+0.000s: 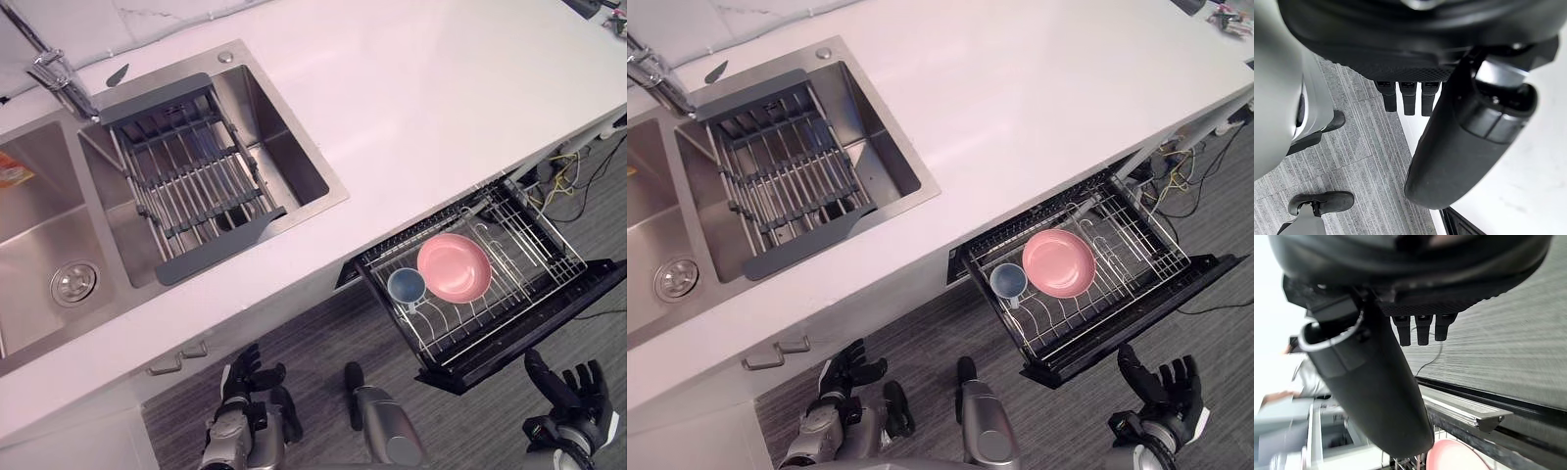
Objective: Walk over to the sink, pick up the cup, carry it to the dishwasher, place the cup inside the dishwasher, then close the dishwasher door
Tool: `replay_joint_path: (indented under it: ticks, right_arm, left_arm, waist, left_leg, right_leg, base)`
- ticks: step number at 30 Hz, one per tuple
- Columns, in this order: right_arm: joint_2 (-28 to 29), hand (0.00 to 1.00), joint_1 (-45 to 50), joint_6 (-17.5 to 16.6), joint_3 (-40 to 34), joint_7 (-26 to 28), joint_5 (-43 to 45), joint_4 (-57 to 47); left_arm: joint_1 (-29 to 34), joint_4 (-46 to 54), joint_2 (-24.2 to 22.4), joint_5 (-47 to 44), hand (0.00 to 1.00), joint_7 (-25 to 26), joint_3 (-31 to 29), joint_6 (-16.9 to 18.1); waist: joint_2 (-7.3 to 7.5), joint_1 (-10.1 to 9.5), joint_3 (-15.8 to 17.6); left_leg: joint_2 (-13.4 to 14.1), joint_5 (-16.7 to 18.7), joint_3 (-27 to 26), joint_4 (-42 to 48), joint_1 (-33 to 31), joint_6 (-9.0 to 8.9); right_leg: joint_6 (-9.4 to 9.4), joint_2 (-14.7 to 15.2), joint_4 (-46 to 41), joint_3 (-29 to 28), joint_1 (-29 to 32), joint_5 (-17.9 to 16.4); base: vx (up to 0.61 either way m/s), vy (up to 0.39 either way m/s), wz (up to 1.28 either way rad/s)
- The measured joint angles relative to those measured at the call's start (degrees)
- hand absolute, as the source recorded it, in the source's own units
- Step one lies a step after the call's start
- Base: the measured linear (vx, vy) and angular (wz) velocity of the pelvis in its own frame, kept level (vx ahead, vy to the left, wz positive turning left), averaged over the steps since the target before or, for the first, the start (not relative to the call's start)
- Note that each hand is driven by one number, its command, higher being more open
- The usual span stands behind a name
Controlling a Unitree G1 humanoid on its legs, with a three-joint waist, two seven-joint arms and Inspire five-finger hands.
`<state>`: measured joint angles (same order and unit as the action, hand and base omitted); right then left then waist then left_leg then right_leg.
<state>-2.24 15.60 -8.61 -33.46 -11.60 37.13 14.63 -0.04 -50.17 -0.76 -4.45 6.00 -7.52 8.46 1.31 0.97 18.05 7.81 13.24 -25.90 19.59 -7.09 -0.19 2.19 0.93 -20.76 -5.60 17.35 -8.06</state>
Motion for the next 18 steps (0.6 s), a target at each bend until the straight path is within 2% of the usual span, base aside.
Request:
replay_joint_path:
  ticks: [5,12,15,18]
  right_arm:
    - [-0.6,0.9,-2.0,-0.7,1.9,2.5,5.4,0.6]
    - [-3.7,0.9,-5.7,-1.6,9.5,3.7,9.0,0.1]
    - [-4.5,0.9,-5.9,-1.8,11.3,3.8,9.0,-0.9]
    - [-4.5,0.9,-5.7,-1.9,12.3,3.8,9.1,-1.7]
  left_arm:
    - [0.0,0.1,0.0,0.0,0.9,-0.3,0.1,0.0]
    - [0.0,0.5,0.0,0.0,0.9,-1.1,0.2,0.0]
    - [-0.1,0.8,0.0,0.0,0.9,-1.2,0.7,0.0]
    - [0.0,0.9,0.2,0.1,0.9,-1.4,1.2,0.0]
  waist:
    - [-0.06,0.05,0.1]
    - [-0.63,-0.1,0.6]
    - [-1.07,-0.11,1.4]
    - [-1.34,-0.12,1.5]
  left_leg:
    - [0.9,0.6,-1.2,1.3,-0.1,-0.58]
    - [1.6,0.8,-2.8,1.9,-0.2,-0.8]
    - [1.7,0.8,-2.9,2.1,-0.2,-0.81]
    - [1.7,0.8,-1.8,2.1,-0.2,-0.81]
  right_leg:
    - [-0.26,-0.8,-1.3,-0.9,1.0,-0.6]
    - [-0.46,-1.7,-1.8,-2.3,1.9,-0.7]
    - [-0.48,-1.7,-1.9,-1.9,2.0,-0.7]
    - [-0.54,-0.9,-2.2,1.1,1.7,-0.6]
  base:
    - [0.01,-0.025,-0.16]
    - [0.01,-0.013,-0.14]
    - [0.01,-0.012,-0.06]
    - [0.0,-0.021,0.05]
